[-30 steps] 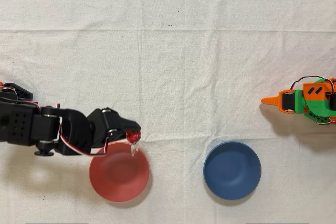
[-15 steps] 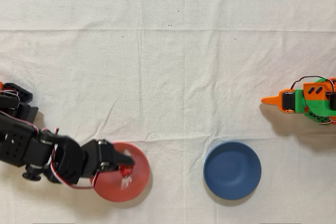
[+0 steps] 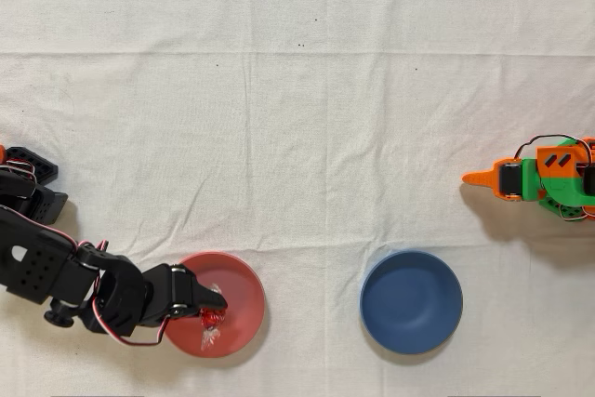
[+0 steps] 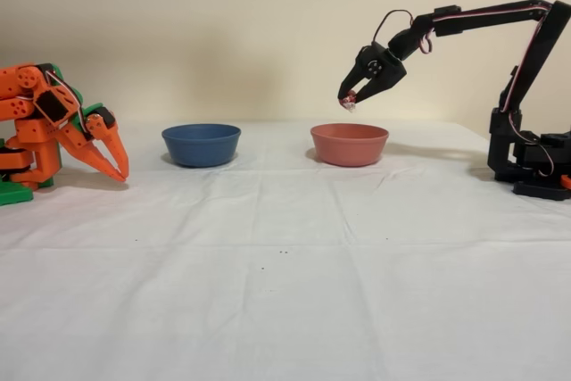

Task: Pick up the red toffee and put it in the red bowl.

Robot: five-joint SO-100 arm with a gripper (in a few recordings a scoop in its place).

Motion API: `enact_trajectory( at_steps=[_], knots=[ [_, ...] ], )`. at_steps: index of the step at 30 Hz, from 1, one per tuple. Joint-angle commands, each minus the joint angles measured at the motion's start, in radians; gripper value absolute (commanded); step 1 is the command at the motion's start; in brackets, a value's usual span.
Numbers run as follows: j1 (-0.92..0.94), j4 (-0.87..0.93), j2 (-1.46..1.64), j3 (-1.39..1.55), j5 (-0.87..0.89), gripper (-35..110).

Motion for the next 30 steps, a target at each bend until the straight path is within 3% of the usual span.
enact_trajectory(
  at_steps=[1,30],
  knots=[
    [0.021,-0.034,0.017,0.006,-0.003,6],
    [0.058,-0.141,-0.011,0.103,0.026,21]
  ],
)
